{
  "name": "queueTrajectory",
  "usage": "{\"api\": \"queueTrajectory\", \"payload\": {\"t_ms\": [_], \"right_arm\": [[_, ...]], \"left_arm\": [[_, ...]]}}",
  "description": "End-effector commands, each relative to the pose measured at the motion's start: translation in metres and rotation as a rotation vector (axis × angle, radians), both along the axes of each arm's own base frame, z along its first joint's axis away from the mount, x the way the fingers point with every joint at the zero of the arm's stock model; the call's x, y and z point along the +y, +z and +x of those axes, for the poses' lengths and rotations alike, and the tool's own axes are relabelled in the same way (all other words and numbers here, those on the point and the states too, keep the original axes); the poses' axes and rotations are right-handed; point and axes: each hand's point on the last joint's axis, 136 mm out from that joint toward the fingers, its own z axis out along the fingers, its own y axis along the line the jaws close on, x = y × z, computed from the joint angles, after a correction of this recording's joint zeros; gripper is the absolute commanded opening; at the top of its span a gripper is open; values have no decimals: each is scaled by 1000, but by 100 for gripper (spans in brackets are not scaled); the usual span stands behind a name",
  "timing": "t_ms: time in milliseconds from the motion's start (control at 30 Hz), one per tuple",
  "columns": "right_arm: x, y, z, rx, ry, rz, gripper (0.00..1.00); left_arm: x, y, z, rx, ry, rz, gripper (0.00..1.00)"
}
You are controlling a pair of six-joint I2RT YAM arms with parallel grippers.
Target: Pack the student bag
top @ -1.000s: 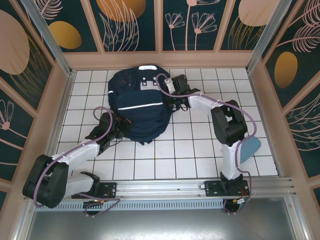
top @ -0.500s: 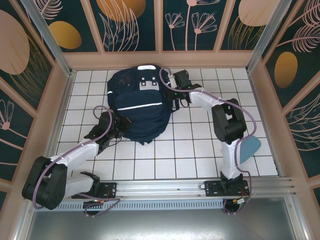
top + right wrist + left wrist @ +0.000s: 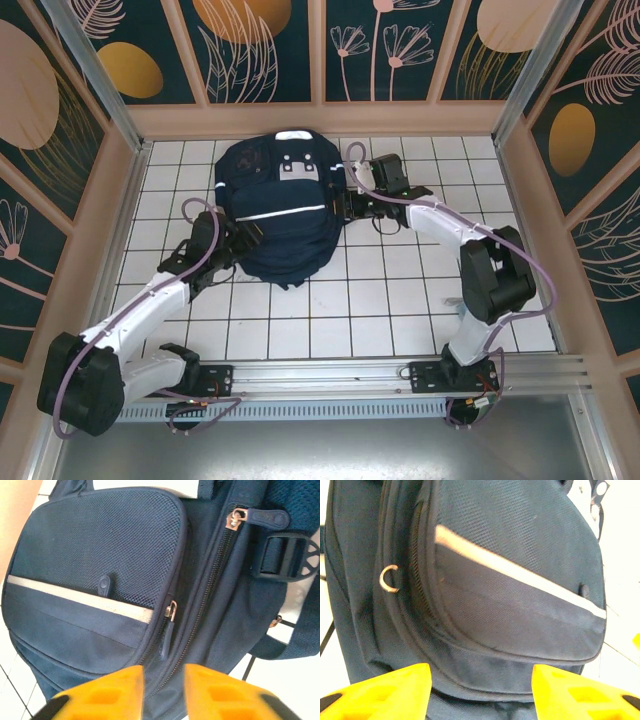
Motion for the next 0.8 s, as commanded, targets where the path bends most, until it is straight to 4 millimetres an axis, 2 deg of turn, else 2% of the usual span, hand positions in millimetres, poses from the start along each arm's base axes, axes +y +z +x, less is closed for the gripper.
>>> {"api": "queueTrajectory", "payload": {"t_ms": [0,167,433,633,700,767], "right_arm": [[12,-6,0,45,38,35,17],[18,-15,4,79,54,41,16],[27,-22,12,97,69,49,16],[27,-31,21,107,41,18,18],[28,-33,20,116,49,21,12],[30,-33,19,117,55,24,12]], "left_arm": [[12,8,4,-10,1,108,59],[21,16,15,-35,54,155,64],[48,10,28,-33,177,192,68],[48,-6,33,-16,172,100,68],[48,-9,34,-11,174,93,66],[49,-10,37,-6,178,89,64]]}}
